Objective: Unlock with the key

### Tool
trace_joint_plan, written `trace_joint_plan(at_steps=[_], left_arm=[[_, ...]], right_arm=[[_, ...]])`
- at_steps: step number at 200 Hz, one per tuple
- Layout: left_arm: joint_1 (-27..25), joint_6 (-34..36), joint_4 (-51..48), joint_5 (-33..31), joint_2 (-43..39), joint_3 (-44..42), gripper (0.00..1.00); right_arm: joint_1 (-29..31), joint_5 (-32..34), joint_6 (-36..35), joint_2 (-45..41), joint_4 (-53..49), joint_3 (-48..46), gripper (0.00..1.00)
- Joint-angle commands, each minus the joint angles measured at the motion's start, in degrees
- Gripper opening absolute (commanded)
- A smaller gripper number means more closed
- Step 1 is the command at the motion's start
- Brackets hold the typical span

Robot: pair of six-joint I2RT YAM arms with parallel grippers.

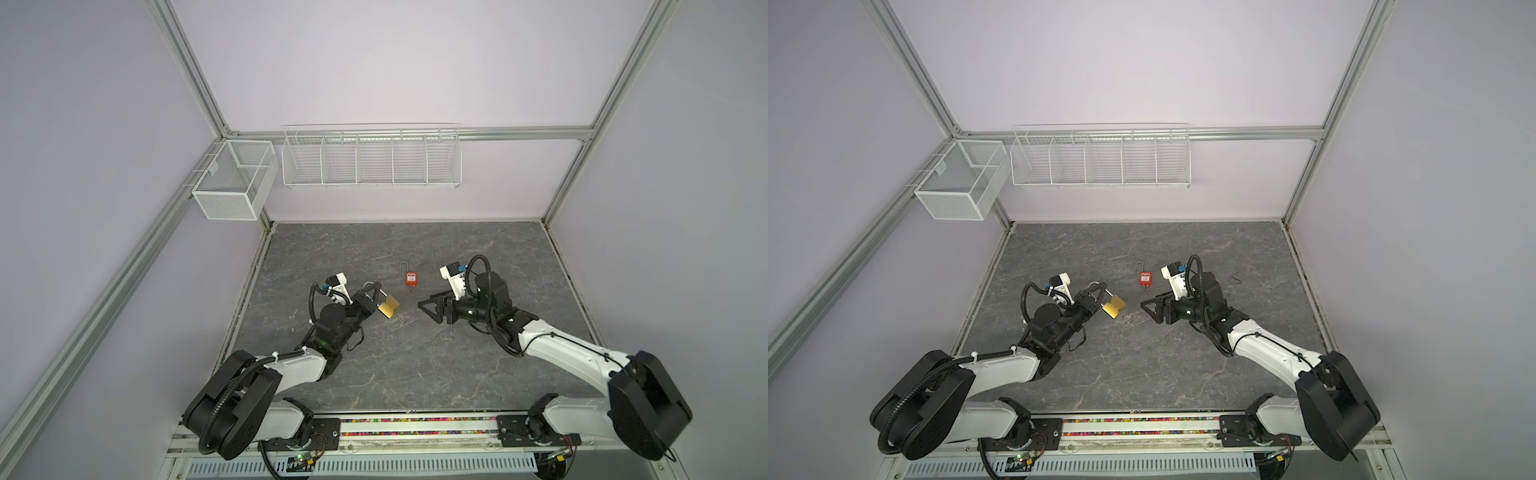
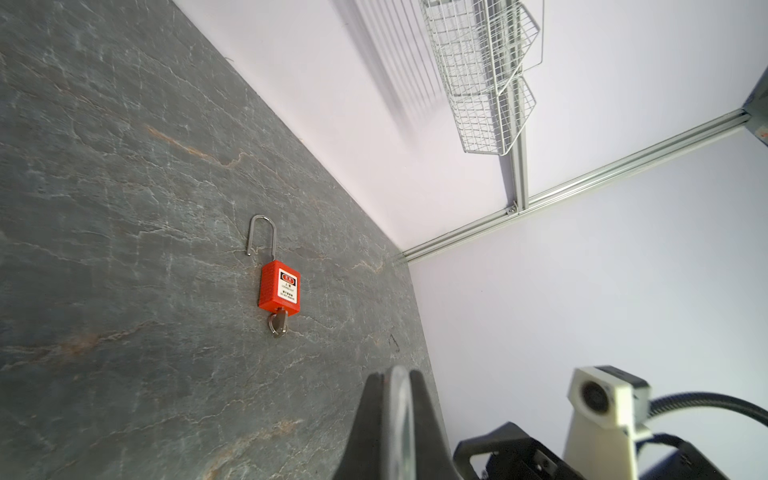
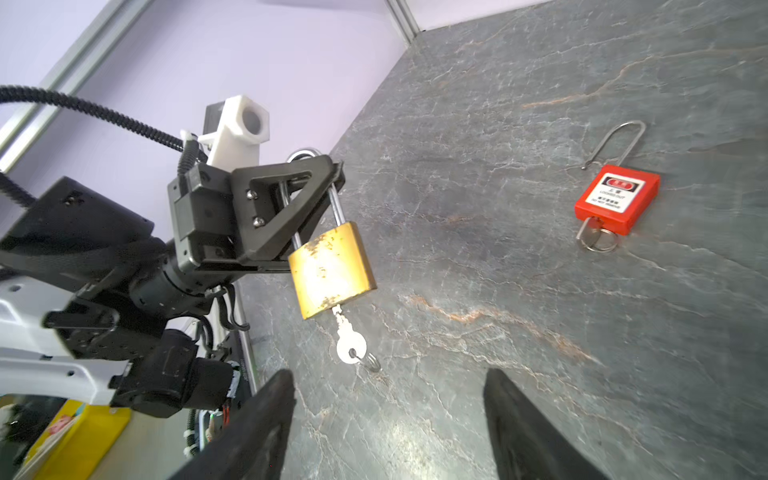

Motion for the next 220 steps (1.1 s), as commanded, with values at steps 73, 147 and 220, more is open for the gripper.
trace_joint_plan(at_steps=[73,147,220], left_arm=[[4.47,-3.36,15.79,5.02,-7.83,-1.10,0.00],[5.00,-6.71,20.37,4.21,-4.26,-0.20,0.00],[5.08,-6.37,20.38,3.52,-5.48,-0.33,0.00]], right_arm=[[2.70,-10.32,33.55,24.70,58.36,-0.14,0.44],[7.05,-8.04,32.93,24.74,58.36,1.82,0.38],[7.76,-8.35,33.79,26.11,58.28,1.99,0.32]])
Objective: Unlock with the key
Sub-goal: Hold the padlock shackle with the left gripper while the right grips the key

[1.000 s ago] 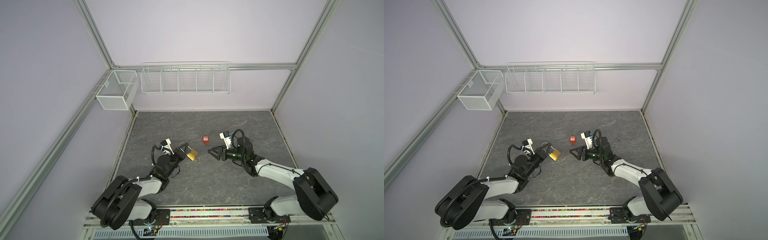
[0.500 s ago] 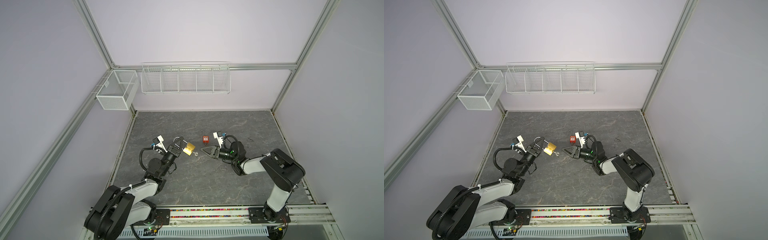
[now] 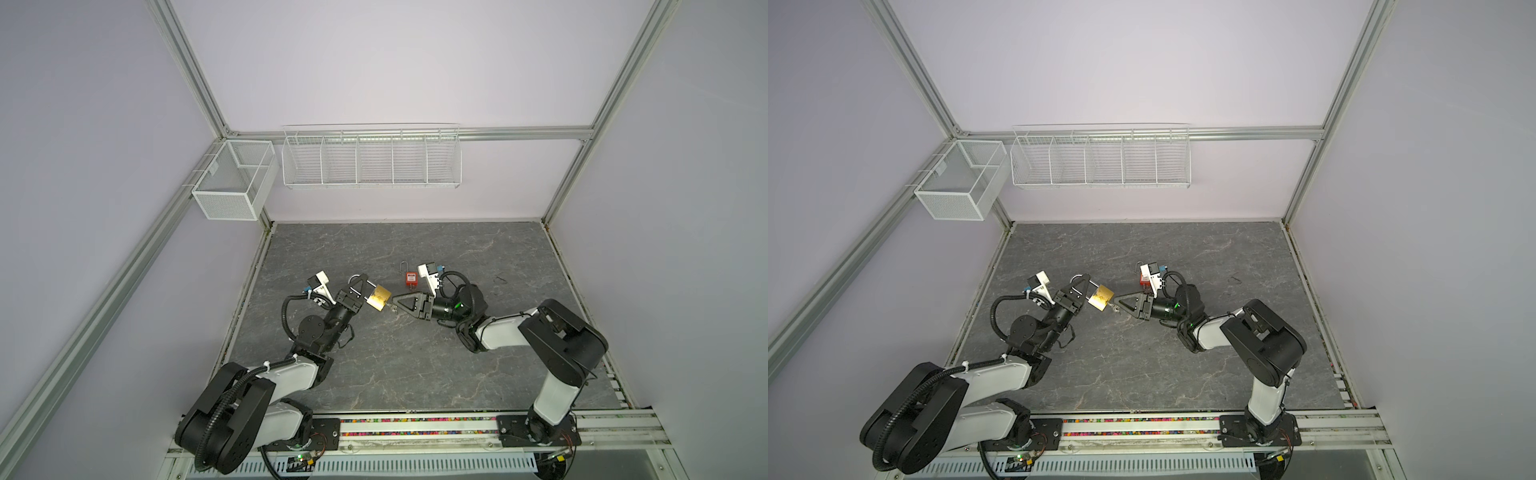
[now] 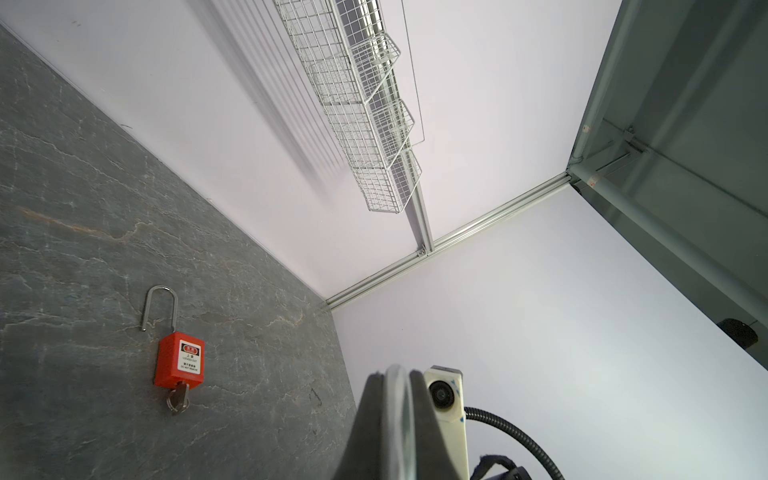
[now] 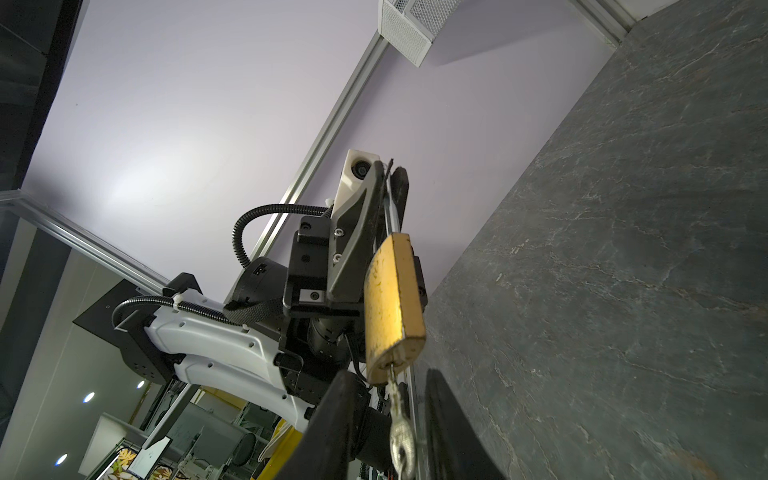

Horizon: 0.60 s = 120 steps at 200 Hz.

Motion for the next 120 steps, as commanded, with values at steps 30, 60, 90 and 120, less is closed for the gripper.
trace_joint_plan(at_steps=[30,60,90,120], left_arm=[[0.71,-1.52,5.78,-0.48,-2.09,2.43,0.00],[0.99,-1.52,5.22,-0.39,-2.41,3.06,0.00],[1.06,-1.60,5.57,-0.83,-1.93,3.50,0.00],[1.16,-1.88,6.01,-0.82,-1.30,3.95,0.00]], right_arm=[[0.47,0.40,1.34,1.00,2.91,-0.45,0.32],[0.61,1.04,1.09,0.51,2.52,-1.19,0.31],[1.17,1.93,0.32,-0.49,0.90,-1.27,0.30],[1.34,1.77,0.85,-0.28,1.07,-0.75,0.24]])
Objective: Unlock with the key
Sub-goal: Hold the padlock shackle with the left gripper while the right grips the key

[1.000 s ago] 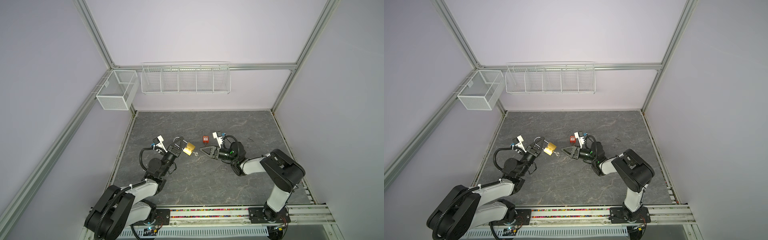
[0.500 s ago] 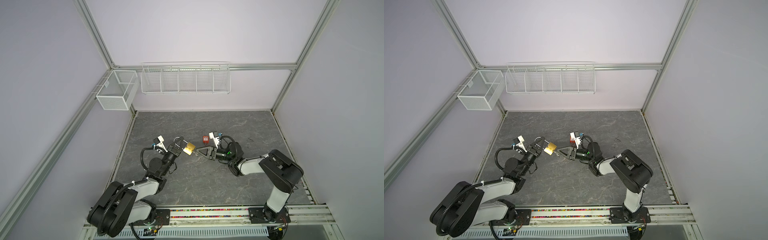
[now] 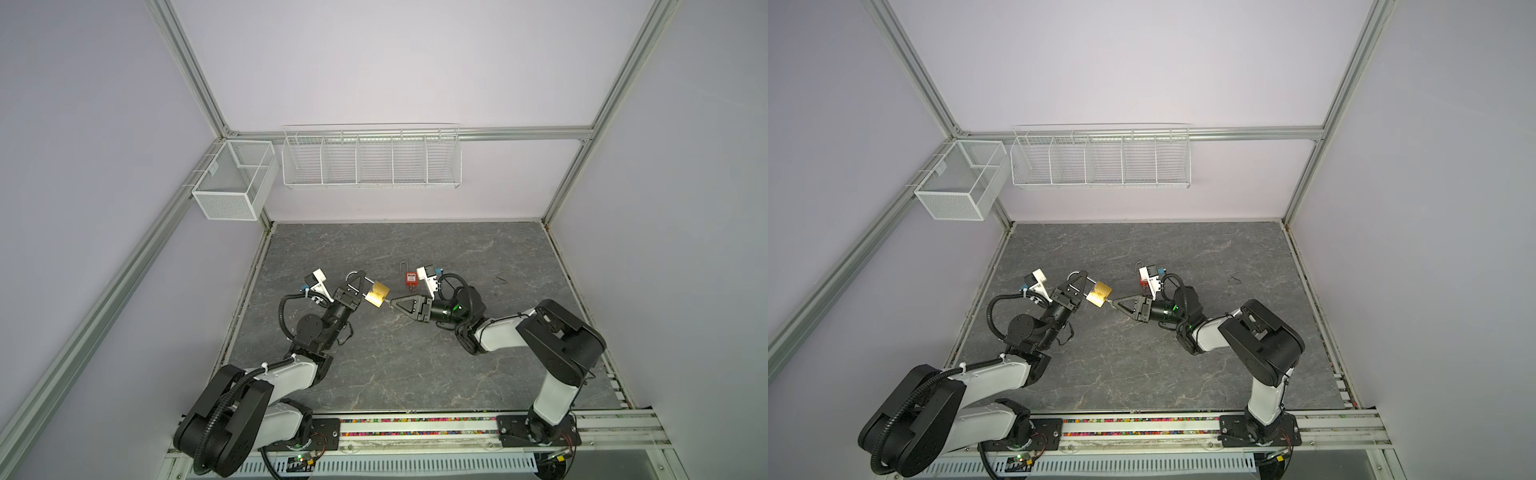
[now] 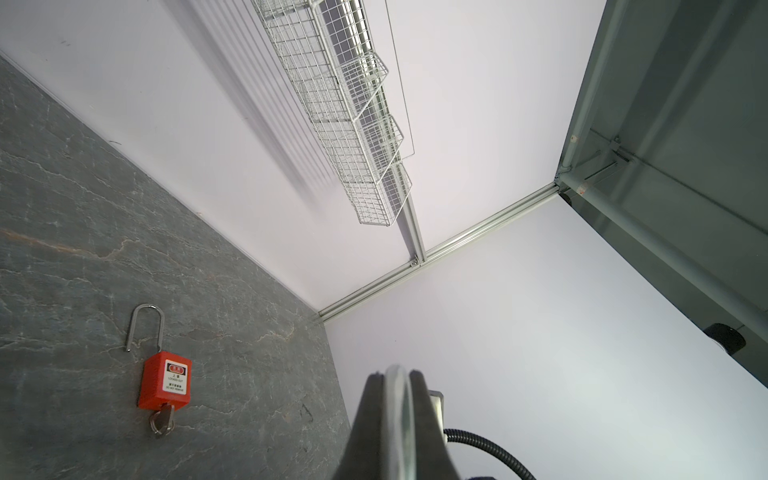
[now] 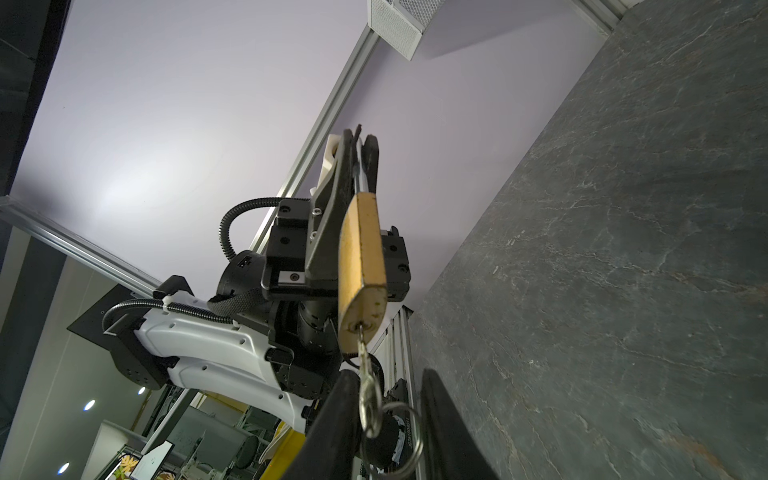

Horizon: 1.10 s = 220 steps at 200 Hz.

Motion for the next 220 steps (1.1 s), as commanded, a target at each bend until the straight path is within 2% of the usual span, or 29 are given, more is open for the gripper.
trace_joint_plan(at_steps=[1,45,76,106,149,172,220], left_arm=[[0.42,-1.46,5.92,-0.52,-0.47,2.85,0.00],[0.51,-1.50,5.92,-0.18,-0.31,3.38,0.00],[0.43,-1.46,5.93,0.33,-0.07,3.29,0.00],[0.50,0.39,5.84,2.94,-0.14,3.05,0.00],[0.49,5.83,5.84,8.49,-0.49,3.09,0.00],[0.51,6.17,5.84,12.03,0.30,4.40,0.00],[-0.57,5.90,5.87,11.80,0.36,5.39,0.00]], right_arm=[[0.40,0.50,0.87,-0.65,1.57,-0.18,0.24],[0.56,0.50,1.62,-0.63,2.45,-0.01,0.20],[0.60,0.32,1.91,-0.72,2.49,0.52,0.08],[0.54,0.41,2.59,-0.89,2.32,1.19,0.08],[0.75,1.16,7.43,0.07,3.45,3.09,0.08],[1.38,2.15,9.18,0.17,3.42,4.59,0.08],[2.26,5.17,9.14,0.21,2.49,5.97,0.07]])
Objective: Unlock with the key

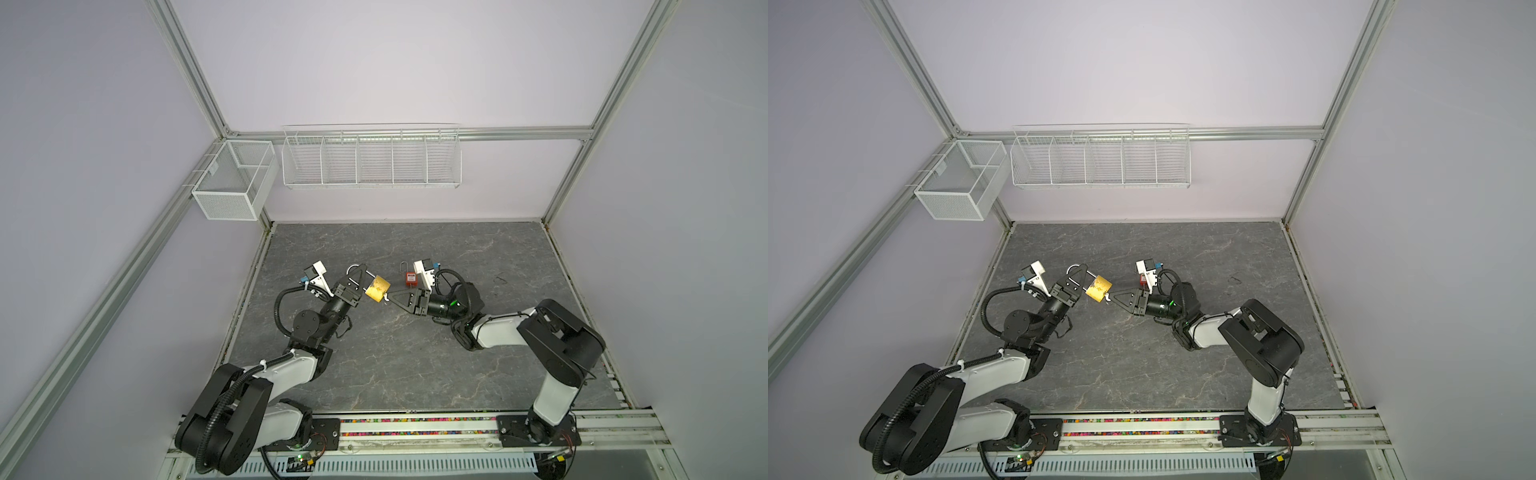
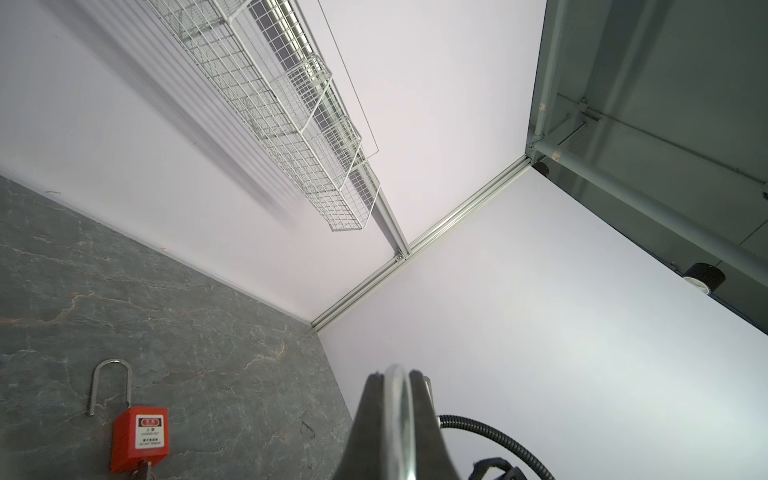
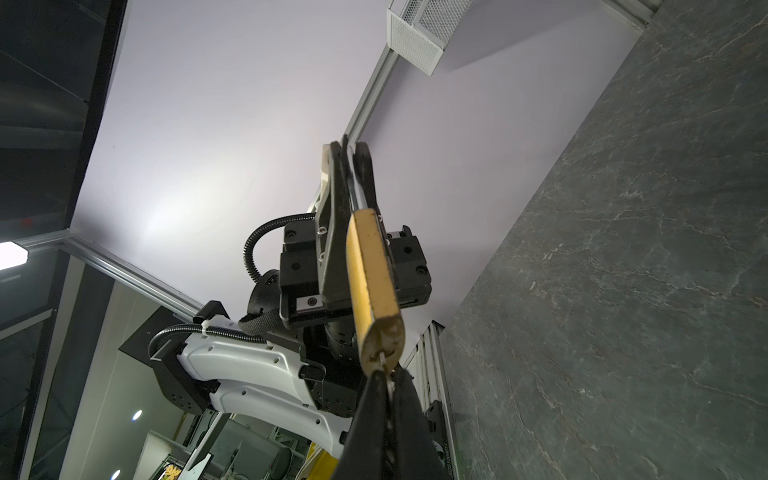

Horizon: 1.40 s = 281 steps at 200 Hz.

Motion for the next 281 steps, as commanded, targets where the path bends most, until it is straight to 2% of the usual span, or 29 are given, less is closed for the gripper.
trace_joint_plan(at_steps=[1,87,99,116,152,192,237,281], left_arm=[[-1.96,-0.25,4.02,5.96,-0.09,2.10,0.00],[-2.06,-1.83,4.00,9.95,4.34,4.49,0.00],[-2.06,-1.87,3.96,10.58,4.35,4.52,0.18],[-2.08,-1.87,3.91,10.87,3.86,4.51,0.38],[-2.11,-1.15,3.38,10.93,2.64,3.91,0.59],[-2.67,-0.05,2.85,11.20,2.99,3.51,0.75],[-3.44,0.12,3.54,10.81,2.80,3.31,0.78],[-5.46,1.94,1.25,8.99,1.50,2.98,0.72]], right_arm=[[1.25,3.94,1.83,0.21,1.47,2.19,0.07],[1.26,3.75,-2.05,-2.28,2.13,1.53,0.07],[1.29,3.84,-2.68,-2.58,2.37,1.19,0.08],[1.17,3.82,-3.36,-3.24,2.34,0.87,0.07],[1.14,4.35,-4.69,-4.65,1.42,0.61,0.07],[0.70,5.79,-8.44,-8.30,-3.29,0.73,0.07],[0.45,7.49,-9.98,-9.64,-5.63,1.75,0.07],[0.28,8.81,-10.86,-10.36,-6.46,1.49,0.08]])
